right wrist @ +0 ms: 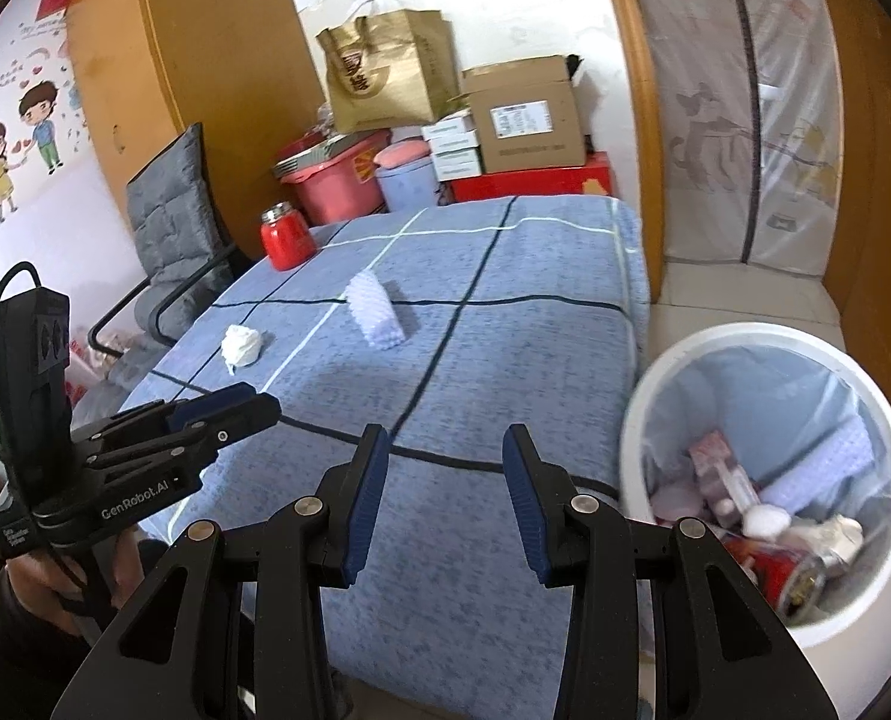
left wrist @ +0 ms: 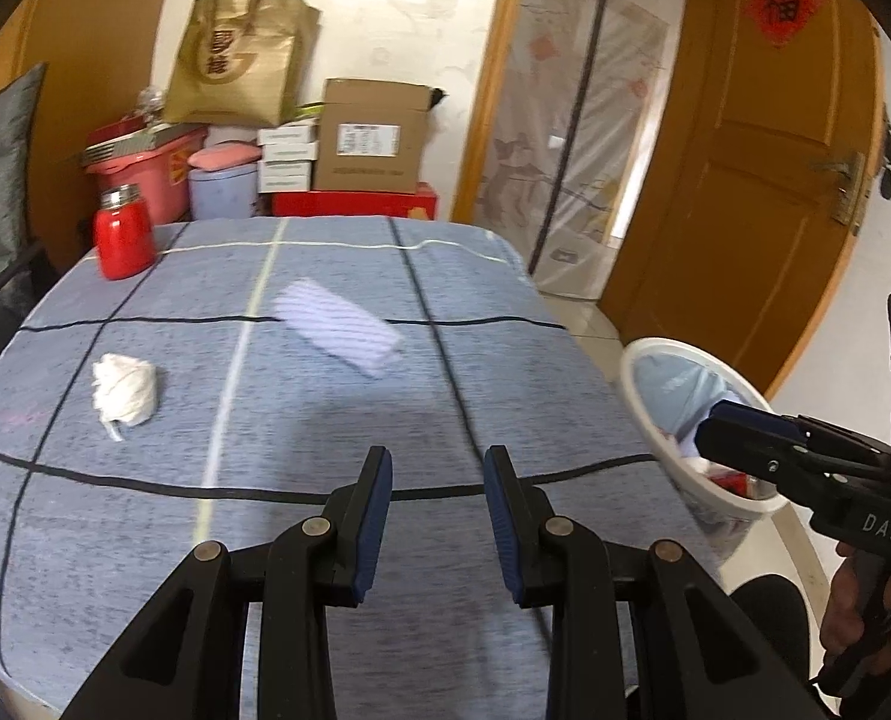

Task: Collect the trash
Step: 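Move both open tools back toward the last tissue and the foam net, then close the left tool on the crumpled tissue while the right tool grasps the white foam net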

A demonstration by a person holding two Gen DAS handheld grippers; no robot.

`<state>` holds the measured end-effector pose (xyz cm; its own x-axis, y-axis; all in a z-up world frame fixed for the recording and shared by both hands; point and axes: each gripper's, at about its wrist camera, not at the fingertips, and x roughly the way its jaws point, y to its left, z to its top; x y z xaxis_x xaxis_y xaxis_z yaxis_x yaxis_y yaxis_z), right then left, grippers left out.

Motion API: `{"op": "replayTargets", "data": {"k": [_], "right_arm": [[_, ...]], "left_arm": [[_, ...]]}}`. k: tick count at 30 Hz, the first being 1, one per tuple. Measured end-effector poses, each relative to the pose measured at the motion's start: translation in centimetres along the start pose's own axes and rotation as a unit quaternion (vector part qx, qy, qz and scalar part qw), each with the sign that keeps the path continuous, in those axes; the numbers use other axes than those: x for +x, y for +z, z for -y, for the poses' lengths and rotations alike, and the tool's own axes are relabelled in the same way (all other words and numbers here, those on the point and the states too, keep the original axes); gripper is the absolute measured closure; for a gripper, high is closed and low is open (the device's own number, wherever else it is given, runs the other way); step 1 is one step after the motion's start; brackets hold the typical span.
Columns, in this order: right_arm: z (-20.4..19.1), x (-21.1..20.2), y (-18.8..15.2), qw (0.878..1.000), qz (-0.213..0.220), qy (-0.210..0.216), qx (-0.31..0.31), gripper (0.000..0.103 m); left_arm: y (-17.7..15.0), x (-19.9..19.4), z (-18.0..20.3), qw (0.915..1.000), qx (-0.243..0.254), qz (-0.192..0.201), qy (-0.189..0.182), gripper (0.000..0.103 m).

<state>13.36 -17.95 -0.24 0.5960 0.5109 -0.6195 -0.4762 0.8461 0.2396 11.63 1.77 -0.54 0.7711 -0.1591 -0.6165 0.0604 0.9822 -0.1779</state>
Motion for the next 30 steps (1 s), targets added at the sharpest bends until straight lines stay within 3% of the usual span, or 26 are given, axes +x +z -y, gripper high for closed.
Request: {"op": "replayTargets", "data": {"k": [14, 19, 30], "right_arm": [[-3.0, 6.0, 2.7, 0.999, -0.025, 0.031, -0.034, 0.062], [-3.7, 8.0, 3.9, 0.998, -0.031, 0.034, -0.042, 0.062], [-4.7, 12.1, 6.1, 0.996, -0.051, 0.038, -0.056, 0.062]], "left_arm": [[1.3, 0.0, -8.4, 0.9939, -0.051, 0.011, 0.097, 0.071], [1.8, 0.4, -11.0, 0.9906, -0.068, 0.012, 0.119, 0.071], [2.7, 2.2, -15.2, 0.9849, -0.093, 0.005, 0.146, 0.059]]}}
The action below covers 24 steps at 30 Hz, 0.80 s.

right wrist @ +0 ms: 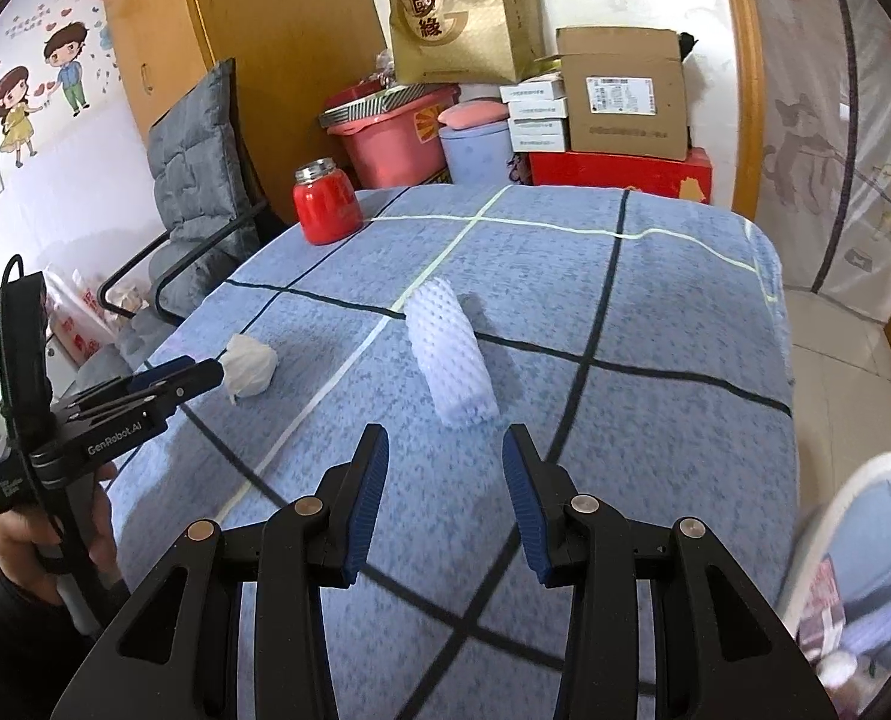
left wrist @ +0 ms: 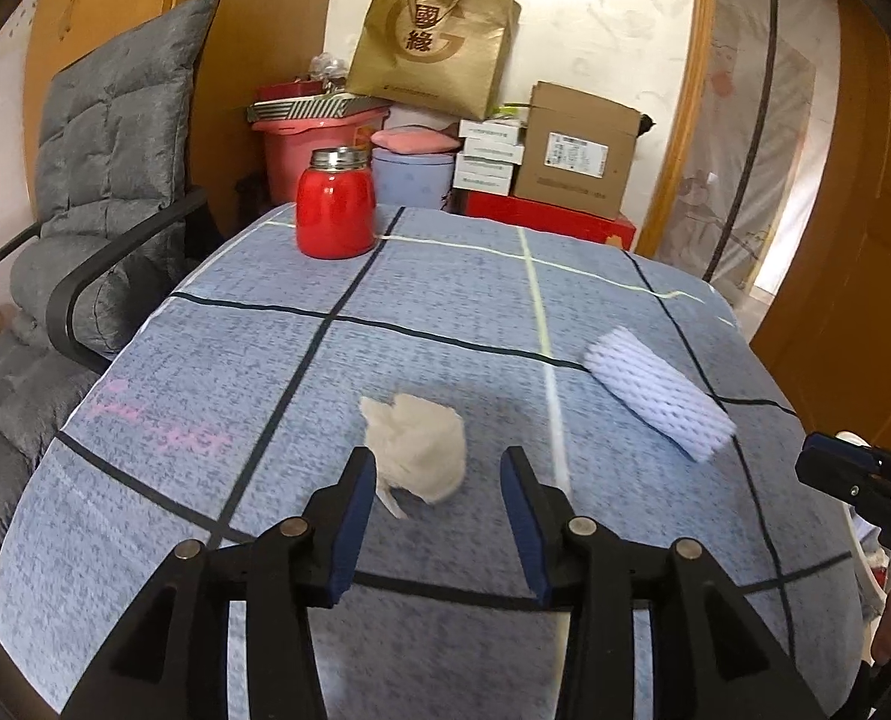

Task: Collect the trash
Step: 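Close the left tool on the crumpled tissue while the right tool grasps the white foam net, then carry the tissue and foam net over the wastebasket with both tools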

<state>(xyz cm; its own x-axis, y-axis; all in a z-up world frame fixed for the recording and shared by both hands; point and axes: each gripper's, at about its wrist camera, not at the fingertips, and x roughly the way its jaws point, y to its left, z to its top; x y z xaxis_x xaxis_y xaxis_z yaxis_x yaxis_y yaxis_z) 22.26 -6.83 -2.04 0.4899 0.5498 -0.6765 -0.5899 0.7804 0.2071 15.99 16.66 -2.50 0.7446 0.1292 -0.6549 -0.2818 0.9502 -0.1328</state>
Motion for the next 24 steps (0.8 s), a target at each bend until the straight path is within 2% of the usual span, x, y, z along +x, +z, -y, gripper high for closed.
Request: {"op": "replayTargets", "data": {"k": [16, 18, 19, 20, 22, 24], "right_arm": [[0.8, 6.9, 2.2, 0.999, -0.046, -0.017, 0.005, 0.062], [0.9, 7.2, 2.1, 0.999, -0.050, -0.013, 0.007, 0.074], [0.9, 7.3, 2.1, 0.999, -0.050, -0.012, 0.008, 0.076], [0.9, 7.3, 2.0, 0.999, -0.048, -0.009, 0.009, 0.081], [0.9, 7.0, 1.9, 0.999, -0.043, -0.004, 0.011, 0.087], [0.8, 6.5, 1.8, 0.999, -0.038, -0.002, 0.011, 0.088]], "left_arm": [[0.3, 4.7, -0.7, 0.9982, -0.019, -0.056, -0.013, 0.056], [0.3, 4.9, -0.6, 0.9980, -0.018, -0.058, -0.015, 0.058], [0.4, 5.0, -0.6, 0.9980, -0.017, -0.058, -0.019, 0.060], [0.4, 5.0, -0.5, 0.9979, -0.015, -0.059, -0.021, 0.068], [0.4, 5.0, -0.2, 0.9981, -0.010, -0.058, -0.021, 0.071], [0.3, 4.7, 0.3, 0.9982, -0.002, -0.053, -0.027, 0.075]]}}
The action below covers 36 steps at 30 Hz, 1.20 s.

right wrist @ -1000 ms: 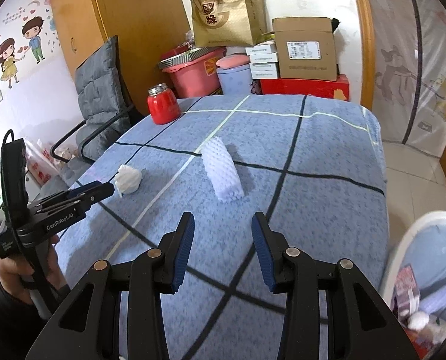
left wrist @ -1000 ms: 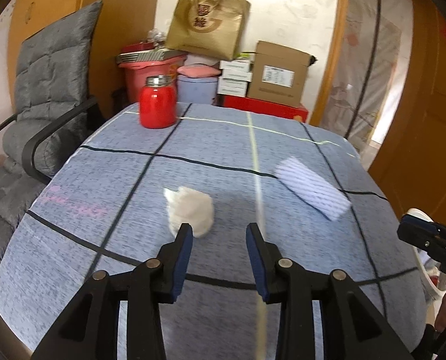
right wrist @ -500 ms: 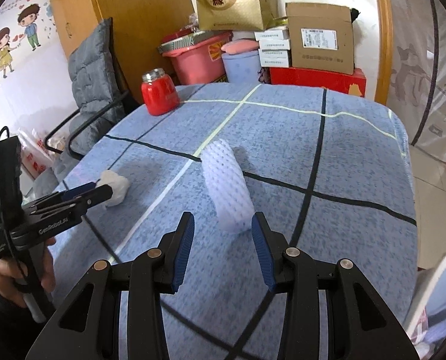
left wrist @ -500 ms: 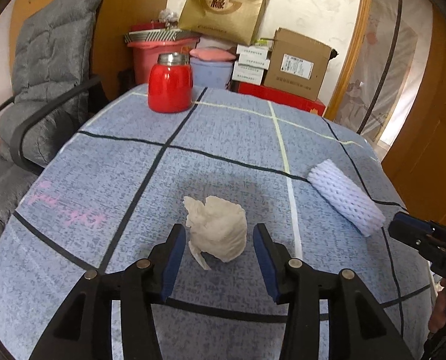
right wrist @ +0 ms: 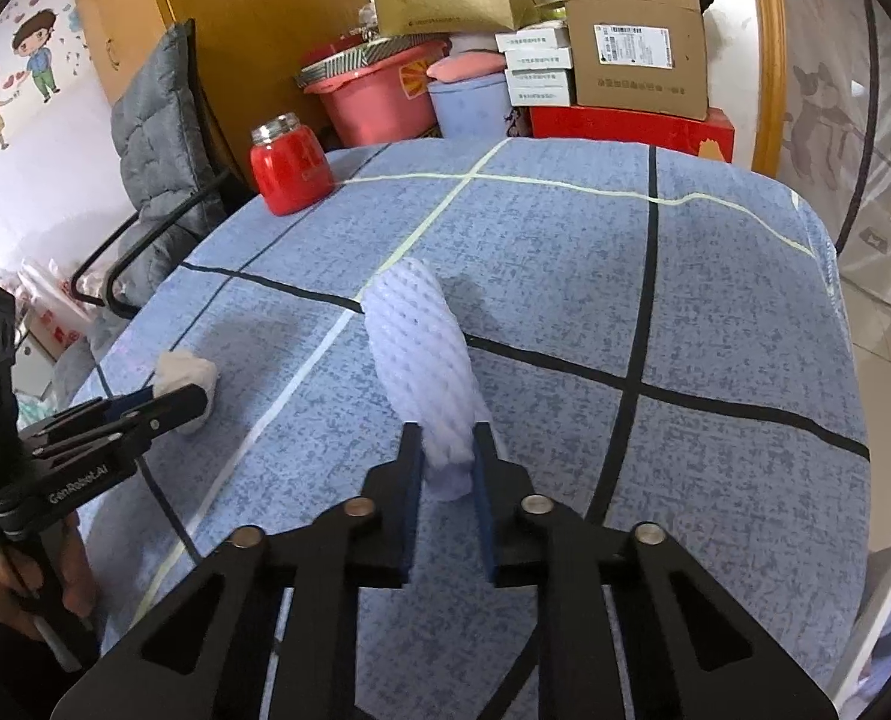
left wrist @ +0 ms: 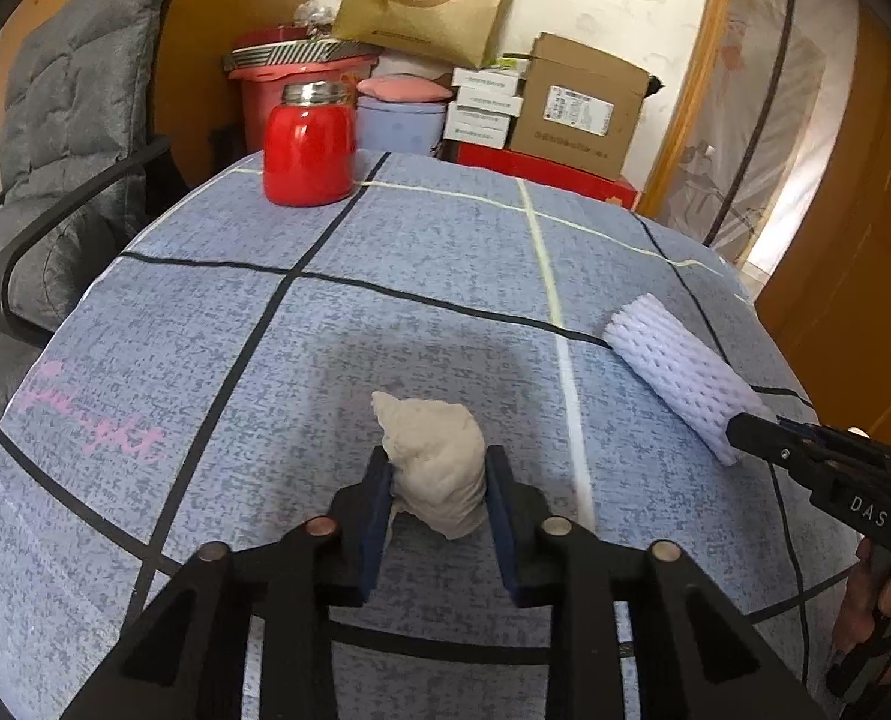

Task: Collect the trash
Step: 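Carry the tissue and foam net over the wastebasket with both tools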

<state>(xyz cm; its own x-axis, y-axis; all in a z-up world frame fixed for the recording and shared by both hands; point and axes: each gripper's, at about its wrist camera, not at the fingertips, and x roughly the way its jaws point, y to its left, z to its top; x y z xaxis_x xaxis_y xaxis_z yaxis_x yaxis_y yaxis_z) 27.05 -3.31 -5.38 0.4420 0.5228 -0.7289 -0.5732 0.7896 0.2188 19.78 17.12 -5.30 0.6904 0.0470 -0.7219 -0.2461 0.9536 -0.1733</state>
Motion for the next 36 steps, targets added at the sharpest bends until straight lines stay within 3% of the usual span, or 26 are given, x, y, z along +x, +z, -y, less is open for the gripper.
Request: {"op": "replayTargets", "data": {"k": [13, 36], "right_arm": [[0.5, -5.5, -2.6, 0.999, 0.032, 0.004, 0.021, 0.089], [3.4, -16.3, -9.3, 0.994, 0.073, -0.052, 0.067, 0.089]], "left_arm": [[-1.6, -2.6, 3.9, 0.9984, 0.031, 0.013, -0.045, 0.078], [-5.0, -8.8, 14.0, 0.9854, 0.103, 0.030, -0.132, 0.078]]}}
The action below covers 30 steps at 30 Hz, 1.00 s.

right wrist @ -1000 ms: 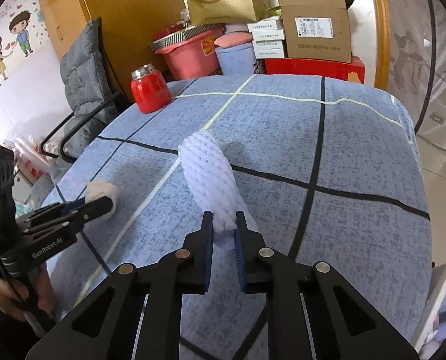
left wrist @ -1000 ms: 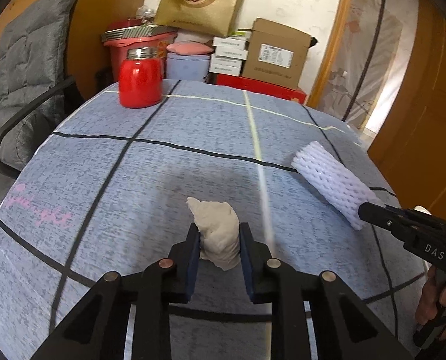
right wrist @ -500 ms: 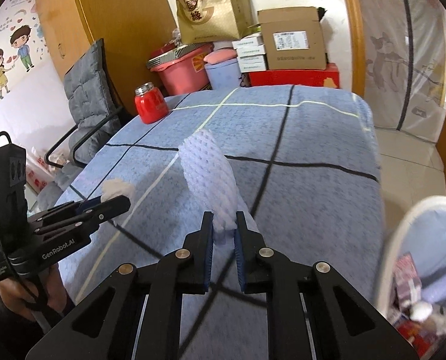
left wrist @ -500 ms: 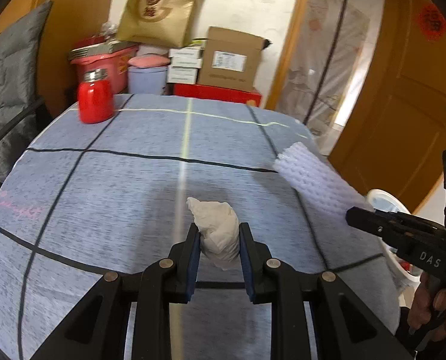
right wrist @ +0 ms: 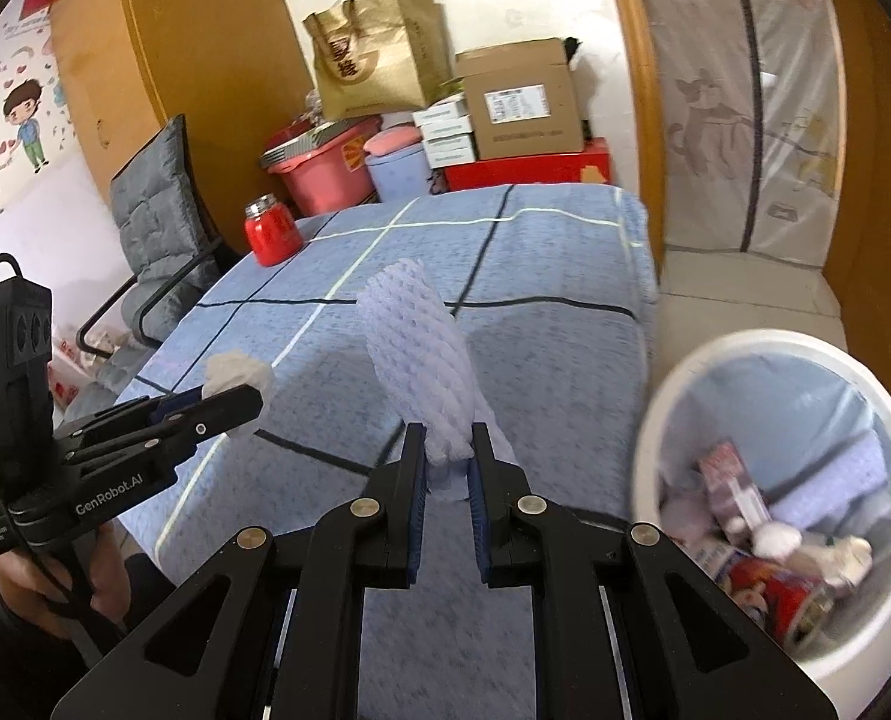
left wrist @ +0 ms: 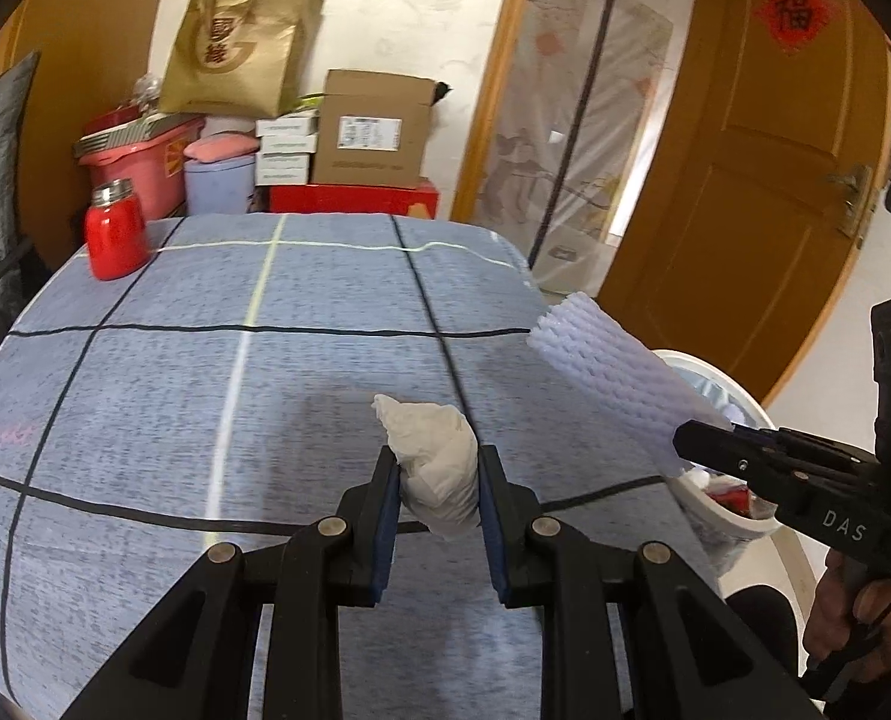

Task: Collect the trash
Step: 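Carry the tissue and foam net over the wastebasket with both tools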

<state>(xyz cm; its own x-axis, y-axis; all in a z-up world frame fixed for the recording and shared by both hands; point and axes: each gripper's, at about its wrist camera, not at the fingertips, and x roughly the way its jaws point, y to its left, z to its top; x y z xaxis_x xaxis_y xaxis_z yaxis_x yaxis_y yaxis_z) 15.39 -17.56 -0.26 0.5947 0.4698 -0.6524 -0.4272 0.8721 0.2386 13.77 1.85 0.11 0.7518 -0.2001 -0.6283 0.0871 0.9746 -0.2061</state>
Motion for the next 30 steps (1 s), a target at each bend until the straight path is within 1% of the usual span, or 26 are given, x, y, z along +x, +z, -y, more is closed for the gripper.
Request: {"op": "replayTargets", "data": {"k": [6, 17, 30], "right_arm": [[1.7, -2.2, -0.9, 1.000, 0.010, -0.019, 0.016, 0.089], [6.3, -6.2, -2.2, 0.996, 0.033, -0.062, 0.056, 0.089], [9.9, -8.3, -3.1, 0.991, 0.045, -0.088, 0.088, 0.089]], "left_arm": [[0.0, 0.0, 2.6, 0.9996, 0.017, -0.001, -0.020, 0.078], [0.0, 1.0, 7.4, 0.9968, 0.050, -0.007, -0.061, 0.078], [0.7, 2.8, 11.7, 0.9926, 0.081, -0.015, -0.089, 0.078]]}}
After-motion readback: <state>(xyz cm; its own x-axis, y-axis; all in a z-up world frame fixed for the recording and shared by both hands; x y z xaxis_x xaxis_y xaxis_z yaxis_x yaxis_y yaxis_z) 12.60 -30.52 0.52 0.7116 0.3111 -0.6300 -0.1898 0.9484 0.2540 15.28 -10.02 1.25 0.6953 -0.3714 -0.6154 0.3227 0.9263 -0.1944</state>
